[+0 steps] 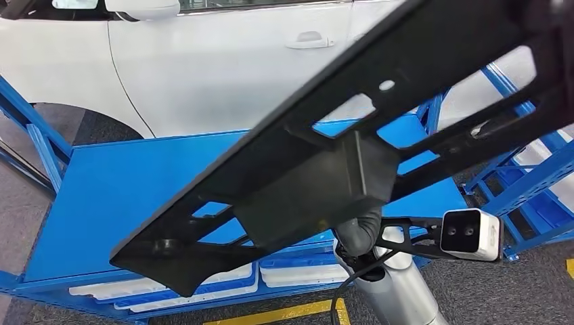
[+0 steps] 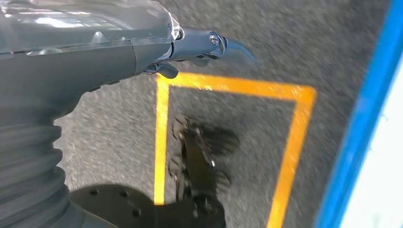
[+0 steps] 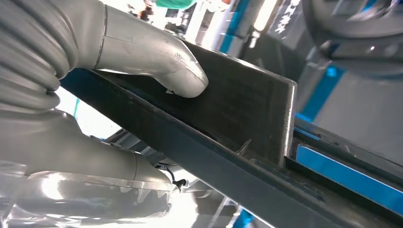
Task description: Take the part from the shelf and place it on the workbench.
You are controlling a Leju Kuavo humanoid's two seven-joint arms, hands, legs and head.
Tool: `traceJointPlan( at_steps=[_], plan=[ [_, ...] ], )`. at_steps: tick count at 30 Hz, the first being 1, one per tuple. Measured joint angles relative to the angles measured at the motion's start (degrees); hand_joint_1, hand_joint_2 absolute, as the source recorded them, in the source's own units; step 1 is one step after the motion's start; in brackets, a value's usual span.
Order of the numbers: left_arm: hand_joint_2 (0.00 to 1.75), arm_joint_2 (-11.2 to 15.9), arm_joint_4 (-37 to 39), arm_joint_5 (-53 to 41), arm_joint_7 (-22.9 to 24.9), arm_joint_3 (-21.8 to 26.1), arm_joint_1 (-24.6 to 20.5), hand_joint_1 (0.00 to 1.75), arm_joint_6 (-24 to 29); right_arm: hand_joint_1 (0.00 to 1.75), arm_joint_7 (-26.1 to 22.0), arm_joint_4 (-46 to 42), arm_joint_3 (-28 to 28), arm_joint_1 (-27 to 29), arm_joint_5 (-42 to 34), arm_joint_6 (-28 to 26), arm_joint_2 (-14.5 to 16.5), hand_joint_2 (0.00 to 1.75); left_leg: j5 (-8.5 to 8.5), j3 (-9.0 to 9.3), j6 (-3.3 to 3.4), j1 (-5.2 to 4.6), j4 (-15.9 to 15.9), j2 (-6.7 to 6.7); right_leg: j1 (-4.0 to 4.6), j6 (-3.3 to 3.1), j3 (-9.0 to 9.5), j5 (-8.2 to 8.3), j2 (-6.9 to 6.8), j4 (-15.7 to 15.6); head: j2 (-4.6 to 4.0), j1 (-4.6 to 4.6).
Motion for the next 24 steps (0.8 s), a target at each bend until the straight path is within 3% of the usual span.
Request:
traceJointPlan(
  at_steps=[2,4,5,6,7,10,12,15,16,18,20,21,22,24],
  plan=[
    [1.75,-0.2,0.0,-0.1,0.6,0.3,-0.1,0.0,0.3,1.75,1.1,-0.2,0.6,-0.6,-0.7,-1.1,-0.4,1.75,0.37,-0.09,0.46,0.27,-0.3,0.07,-0.3,0.8,-1.81,-2.72,0.0,4.2,0.0,0.01],
    [1.75,-0.3,0.0,-0.3,0.9,0.4,-0.1,0.0,0.3,1.75,1.3,-0.4,1.0,-0.5,-0.8,-2.0,-0.9,1.75,0.47,-0.28,0.61,0.28,-0.3,0.08,-0.81,1.57,-5.34,-6.54,-0.03,12.0,0.0,0.01],
    [1.75,-0.4,0.0,-0.4,1.0,0.4,0.0,0.0,0.3,1.75,1.2,-0.5,1.2,-0.3,-0.6,-2.5,-1.1,1.75,0.54,-0.35,0.58,0.3,-0.2,0.08,-1.07,1.83,-6.7,-7.49,-0.04,15.0,0.0,0.01],
    [1.75,-0.5,0.0,-0.6,1.1,0.4,0.1,0.0,0.3,1.75,0.8,-0.6,1.3,0.0,-0.2,-3.2,-1.3,1.75,0.6,-0.4,0.55,0.33,-0.1,0.08,-1.3,2.01,-7.13,-7.38,-0.06,16.0,0.0,0.01],
    [1.75,-0.6,0.0,-0.7,1.1,0.4,0.1,0.0,0.3,1.75,0.2,-0.7,1.3,0.3,0.4,-3.8,-1.6,1.75,0.65,-0.42,0.49,0.37,0.0,0.07,-1.49,2.11,-6.38,-6.17,-0.08,14.6,0.0,0.01],
    [1.75,-1.0,0.0,-1.1,0.9,0.4,0.1,0.0,0.3,1.75,-2.0,-0.9,1.3,0.6,2.2,-5.2,-2.2,1.75,0.61,-0.57,-0.03,0.4,0.3,-0.03,-1.63,1.84,-0.69,-1.13,-0.03,3.1,0.0,0.0],
    [1.75,-1.1,0.0,-1.5,0.8,0.4,0.0,0.0,0.4,1.75,-3.2,-0.9,1.0,0.6,2.7,-5.7,-2.7,1.75,0.78,-0.86,-0.74,0.24,0.4,-0.08,-1.36,1.3,0.46,-0.23,0.12,0.1,0.0,0.0],
    [1.75,-1.1,0.0,-1.7,0.8,0.4,0.0,0.0,0.5,1.75,-4.0,-0.9,0.4,0.5,2.4,-6.0,-3.1,1.75,0.6,-1.23,-1.82,0.27,0.5,-0.04,-1.3,-0.01,-0.09,0.64,0.08,-0.3,0.0,0.01],
    [1.75,-1.0,0.0,-1.8,0.7,0.4,0.0,0.0,0.5,1.75,-4.0,-1.0,0.2,0.4,2.3,-5.8,-3.1,1.75,-0.65,-1.7,-2.04,0.33,1.7,0.0,-1.35,-0.54,-0.28,1.03,-0.04,-0.5,0.0,0.01],
    [1.75,-1.0,0.0,-1.8,0.6,0.4,0.0,0.0,0.7,1.75,-4.0,-1.3,-0.1,0.6,2.2,-4.9,-3.2,1.75,-5.16,-3.75,-2.22,0.38,7.4,0.08,-1.24,-1.28,-0.94,1.78,-0.26,-0.8,0.0,-0.01],
    [1.75,-0.8,0.0,-1.9,0.4,0.4,0.0,0.0,0.9,1.75,-4.0,-1.8,-0.6,1.1,2.3,-3.2,-3.2,1.75,-9.21,-5.93,-2.31,0.33,14.7,0.08,-0.88,-1.56,-1.99,2.52,-0.33,-0.7,0.0,-0.01],
    [1.75,-0.7,0.0,-1.9,0.2,0.4,0.0,0.0,1.0,1.75,-4.0,-2.0,-0.9,1.5,2.5,-2.4,-3.3,1.75,-9.85,-5.93,-2.27,0.3,16.2,0.08,-0.69,-1.62,-2.56,2.92,-0.34,-0.7,0.0,-0.01],
    [1.75,-0.6,0.0,-2.0,0.0,0.4,0.0,0.0,1.1,1.75,-4.0,-2.3,-1.2,2.0,2.8,-1.5,-3.2,1.75,-9.43,-4.73,-2.12,0.26,15.3,0.08,-0.51,-1.63,-3.13,3.31,-0.34,-0.6,0.0,-0.01],
    [1.75,-0.3,0.0,-2.2,-0.3,0.4,-0.1,0.0,1.2,1.75,-4.0,-3.2,-1.9,3.1,3.7,0.0,-3.0,1.75,-6.99,0.7,-1.48,0.09,7.4,0.08,-0.26,-1.51,-4.1,4.07,-0.32,-0.3,0.0,-0.02]
  ],
)
